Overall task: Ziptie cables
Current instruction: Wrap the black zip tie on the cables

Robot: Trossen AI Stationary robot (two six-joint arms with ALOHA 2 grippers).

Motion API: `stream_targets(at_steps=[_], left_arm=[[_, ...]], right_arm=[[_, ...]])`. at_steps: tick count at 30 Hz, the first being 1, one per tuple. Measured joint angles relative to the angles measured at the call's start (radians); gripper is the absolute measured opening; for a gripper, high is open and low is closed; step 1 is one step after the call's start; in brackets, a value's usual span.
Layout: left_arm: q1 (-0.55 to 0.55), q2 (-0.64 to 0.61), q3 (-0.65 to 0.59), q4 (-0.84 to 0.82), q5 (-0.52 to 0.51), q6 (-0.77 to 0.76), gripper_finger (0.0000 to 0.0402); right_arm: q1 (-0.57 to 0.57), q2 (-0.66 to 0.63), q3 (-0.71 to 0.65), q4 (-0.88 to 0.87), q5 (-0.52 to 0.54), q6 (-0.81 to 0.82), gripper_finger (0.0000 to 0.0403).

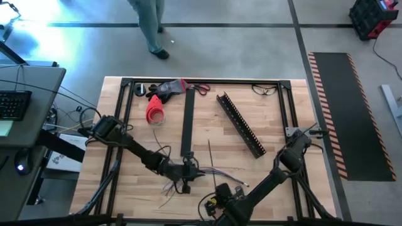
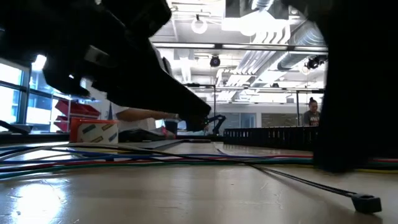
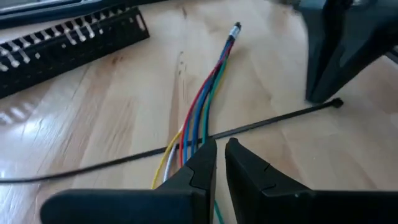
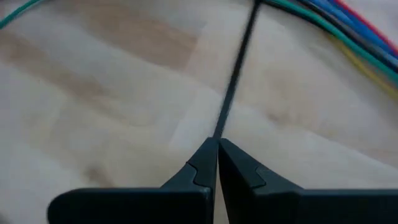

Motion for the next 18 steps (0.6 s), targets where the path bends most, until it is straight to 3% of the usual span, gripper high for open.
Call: stream_targets(at_steps=[6,9,13,18], left_arm=[[-0.085,0.0,-0.001,0.0,-0.156,-0.024,0.0019],[-0.115,0.0,-0.001,0.003,-0.192,-0.041,0.0019],[-0.139,0.0,-0.001,0.004,-0.195,-0.068,0.0019],[-0.15,0.0,-0.001,0.004,-0.197,-0.117,0.0019]], right_arm=[[0.029,-0.086,0.002,-0.045,0.067,-0.188,0.0],[0.029,-0.112,0.004,-0.039,0.073,-0.478,0.0],[0.029,-0.092,0.004,-0.013,-0.004,-0.968,0.0],[0.013,-0.058,0.003,0.002,-0.072,-1.296,0.0013]])
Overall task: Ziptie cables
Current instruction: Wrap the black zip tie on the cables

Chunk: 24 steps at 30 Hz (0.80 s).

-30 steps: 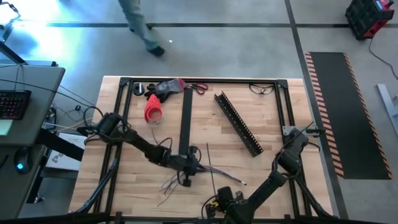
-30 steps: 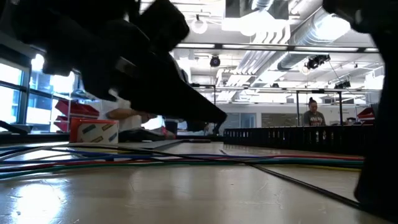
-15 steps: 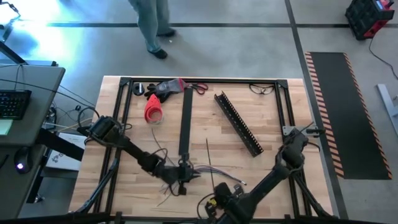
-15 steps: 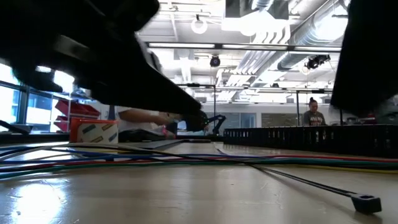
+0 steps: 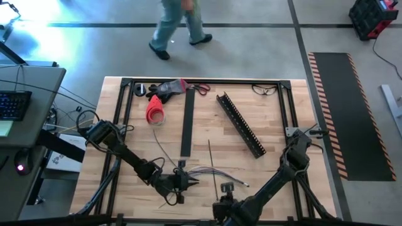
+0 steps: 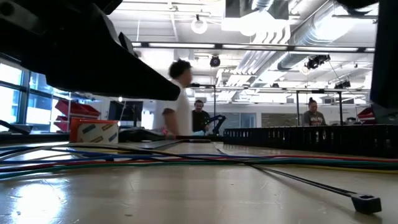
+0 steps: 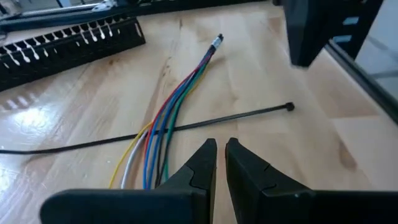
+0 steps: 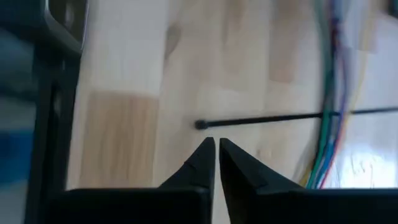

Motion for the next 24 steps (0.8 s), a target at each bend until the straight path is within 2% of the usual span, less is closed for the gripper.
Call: stream_targets(at_steps=[3,7,12,15,19,24], left_arm=[[-0.004,0.0,0.0,0.005,0.0,-0.014,0.0019],[-0.006,0.0,0.0,0.004,0.004,-0.03,0.0019],[-0.007,0.0,0.0,0.001,0.005,-0.043,0.0019],[-0.007,0.0,0.0,0.003,0.005,-0.056,0.0019],[-0.007,0.0,0.0,0.002,0.012,-0.058,0.0019],[-0.004,0.0,0.0,0.006,0.013,-0.057,0.0019]], right_arm=[[-0.02,0.013,0.0,0.004,-0.035,-0.14,0.0049],[-0.01,0.012,-0.012,0.063,-0.038,-0.415,0.0118],[-0.003,0.012,-0.106,0.14,0.0,-0.64,0.0186],[-0.004,0.003,-0.163,0.206,0.032,-0.678,0.0194],[-0.016,0.001,-0.212,0.237,0.041,-0.683,0.0183],[-0.04,0.006,-0.238,0.246,0.137,-0.824,0.0164]])
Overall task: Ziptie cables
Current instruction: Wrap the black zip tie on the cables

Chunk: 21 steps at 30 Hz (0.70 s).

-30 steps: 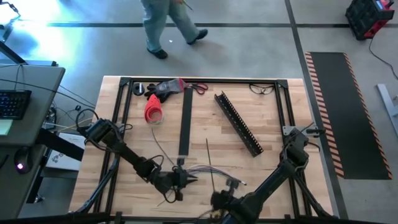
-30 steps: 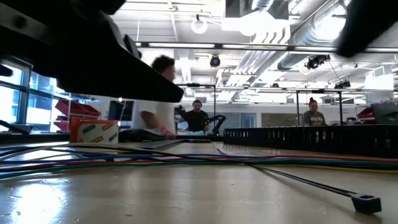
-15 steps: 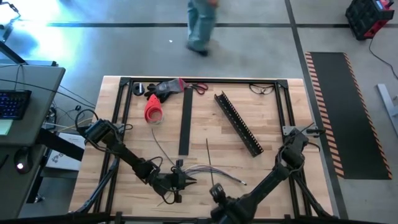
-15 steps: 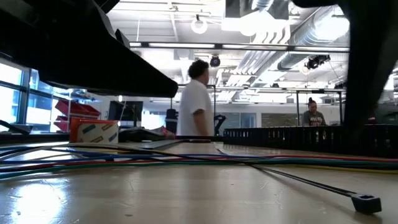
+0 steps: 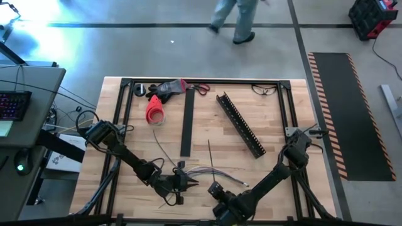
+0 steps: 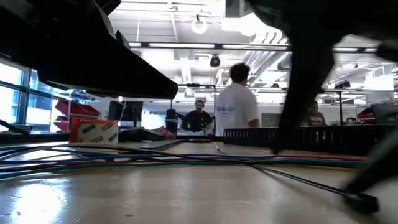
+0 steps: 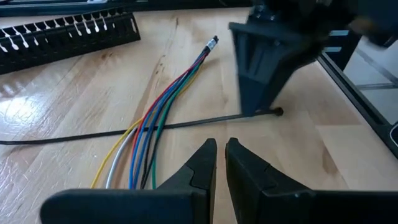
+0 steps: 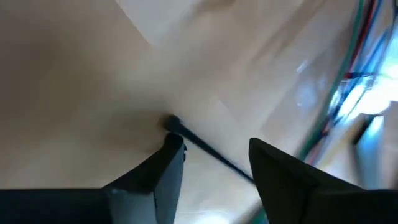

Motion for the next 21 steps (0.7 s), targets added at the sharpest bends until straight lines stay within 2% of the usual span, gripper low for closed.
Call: stream_targets(at_steps=[4,7,10,21], left_arm=[[0.0,0.0,0.0,-0.002,0.0,0.0,0.0019],[0.0,0.0,0.0,-0.001,0.0,0.0,0.0019],[0.0,0.0,0.0,-0.002,0.0,0.0,0.0019],[0.0,0.0,0.0,-0.002,0.0,0.0,0.0019]], right_arm=[[-0.023,0.001,-0.002,0.041,-0.001,-0.181,0.0151],[-0.045,0.001,-0.002,0.051,-0.06,-0.265,0.0141],[-0.07,-0.002,-0.002,0.056,-0.137,-0.291,0.0131],[-0.122,-0.004,-0.002,0.085,-0.26,-0.367,0.0065]])
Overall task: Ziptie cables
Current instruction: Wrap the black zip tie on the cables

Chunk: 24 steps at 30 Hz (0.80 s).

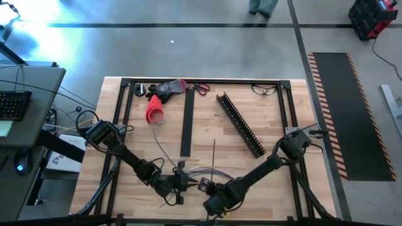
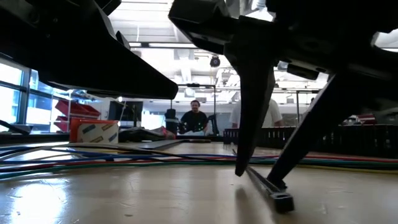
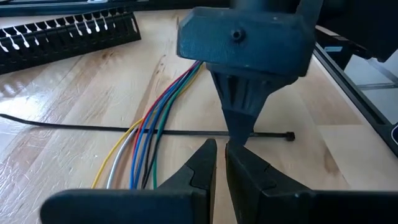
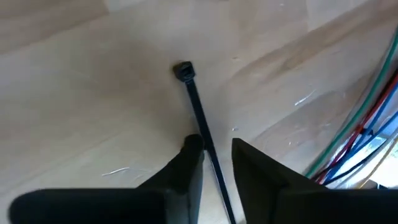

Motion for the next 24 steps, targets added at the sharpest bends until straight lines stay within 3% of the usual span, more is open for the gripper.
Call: stream_targets(at_steps=[6,11,17,24], left_arm=[[0.0,0.0,0.0,0.001,0.0,0.0,0.0019],[0.0,0.0,0.0,0.002,0.0,-0.006,0.0019],[-0.001,0.0,0.0,0.002,0.0,-0.007,0.0019],[-0.001,-0.001,0.001,0.028,0.0,-0.008,0.0019]], right_arm=[[-0.011,0.003,-0.001,0.02,-0.031,0.02,0.0011],[-0.011,0.006,-0.003,0.049,0.009,0.077,0.0001],[0.035,0.018,-0.006,0.105,0.297,0.233,0.0],[0.093,0.02,-0.008,0.043,0.525,0.73,0.0]])
